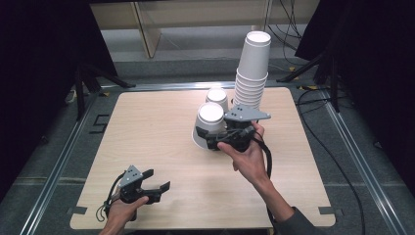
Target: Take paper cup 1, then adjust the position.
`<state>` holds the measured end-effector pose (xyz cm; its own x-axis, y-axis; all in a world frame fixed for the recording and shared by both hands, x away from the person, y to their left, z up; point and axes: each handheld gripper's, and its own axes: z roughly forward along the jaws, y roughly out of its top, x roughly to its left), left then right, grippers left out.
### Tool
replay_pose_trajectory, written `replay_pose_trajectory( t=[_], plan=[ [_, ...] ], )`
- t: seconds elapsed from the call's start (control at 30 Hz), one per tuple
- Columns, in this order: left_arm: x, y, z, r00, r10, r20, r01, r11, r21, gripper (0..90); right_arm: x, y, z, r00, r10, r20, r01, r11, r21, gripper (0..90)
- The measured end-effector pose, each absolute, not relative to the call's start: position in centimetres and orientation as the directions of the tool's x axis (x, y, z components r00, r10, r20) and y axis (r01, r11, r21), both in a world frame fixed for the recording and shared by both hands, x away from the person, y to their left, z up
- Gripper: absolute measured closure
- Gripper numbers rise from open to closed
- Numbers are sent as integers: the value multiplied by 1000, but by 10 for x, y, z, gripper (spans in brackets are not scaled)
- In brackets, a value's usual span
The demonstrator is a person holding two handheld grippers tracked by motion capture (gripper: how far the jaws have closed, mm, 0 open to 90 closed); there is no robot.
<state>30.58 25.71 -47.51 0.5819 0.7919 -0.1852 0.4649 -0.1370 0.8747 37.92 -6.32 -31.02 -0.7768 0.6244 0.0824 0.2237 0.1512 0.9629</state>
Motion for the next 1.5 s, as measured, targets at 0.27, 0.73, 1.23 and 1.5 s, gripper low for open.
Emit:
replay_pose_trajectory(
  t=[0.27,0.73,1.23,1.5],
  plan=[
    [307,256,-475,593,783,-188,460,-138,877,146,383,-60,-344,-797,593,112,269,183,946,211],
    [306,252,-472,621,762,-182,436,-143,889,146,387,-49,-381,-823,551,138,307,228,924,211],
    [302,249,-470,637,751,-175,414,-141,899,146,380,-27,-403,-845,518,130,300,259,918,210],
    [301,243,-467,682,712,-168,369,-136,919,145,378,-15,-408,-866,477,148,297,253,921,210]
  ],
)
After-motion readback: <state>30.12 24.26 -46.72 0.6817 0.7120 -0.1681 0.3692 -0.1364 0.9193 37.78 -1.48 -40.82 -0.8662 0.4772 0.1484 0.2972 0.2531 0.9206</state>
